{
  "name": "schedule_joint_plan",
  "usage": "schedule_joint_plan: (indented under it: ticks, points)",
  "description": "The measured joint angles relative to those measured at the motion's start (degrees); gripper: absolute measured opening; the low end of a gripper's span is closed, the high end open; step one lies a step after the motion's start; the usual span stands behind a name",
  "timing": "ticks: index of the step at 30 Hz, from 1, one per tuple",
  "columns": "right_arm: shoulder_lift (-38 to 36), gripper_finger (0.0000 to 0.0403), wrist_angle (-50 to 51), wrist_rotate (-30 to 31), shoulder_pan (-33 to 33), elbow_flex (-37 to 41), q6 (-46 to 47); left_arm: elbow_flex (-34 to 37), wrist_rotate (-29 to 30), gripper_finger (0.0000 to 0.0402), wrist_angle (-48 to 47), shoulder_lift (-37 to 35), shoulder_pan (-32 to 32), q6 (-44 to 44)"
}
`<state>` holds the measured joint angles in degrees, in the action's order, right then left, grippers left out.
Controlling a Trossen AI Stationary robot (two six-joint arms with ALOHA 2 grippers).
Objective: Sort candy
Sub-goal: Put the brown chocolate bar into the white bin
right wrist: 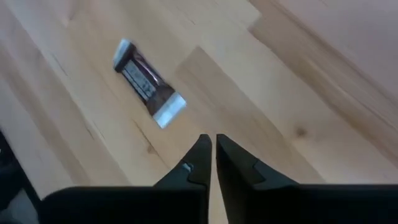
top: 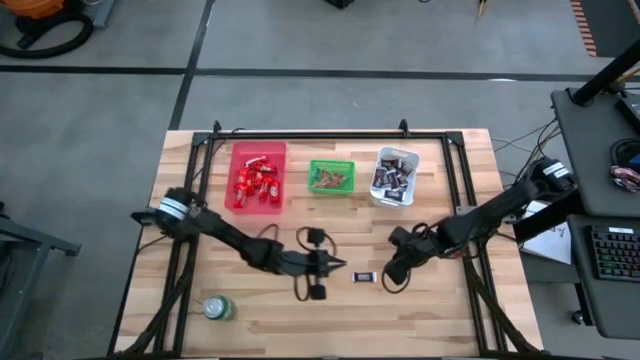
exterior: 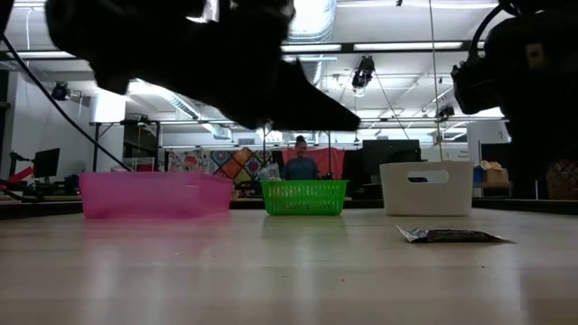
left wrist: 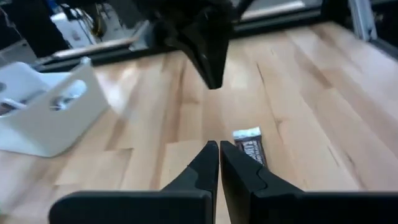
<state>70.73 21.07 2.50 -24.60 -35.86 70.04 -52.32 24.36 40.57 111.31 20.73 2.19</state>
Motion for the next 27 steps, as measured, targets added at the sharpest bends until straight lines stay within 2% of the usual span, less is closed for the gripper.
schedule_joint_plan:
  ticks: [4,9,18,27]
  points:
    - [3.0,0.0050,-5.9,1.9,0.0,0.0,-1.1,-6.3,-3.2,0.0000,-5.1,5.6,-0.1,0.2]
    - [6.3,0.0114,-8.5,2.0,0.0,0.0,-1.4,-11.3,-4.2,0.0000,-8.8,10.6,-0.4,-0.2]
    - [12.7,0.0213,-18.4,1.6,-2.4,-0.1,1.4,-12.5,-6.6,0.0000,-10.9,14.4,-0.4,-6.5]
    - [15.1,0.0255,-20.8,3.2,-2.4,-0.1,1.4,-12.4,-6.9,0.0000,-12.2,14.4,-0.3,-9.2]
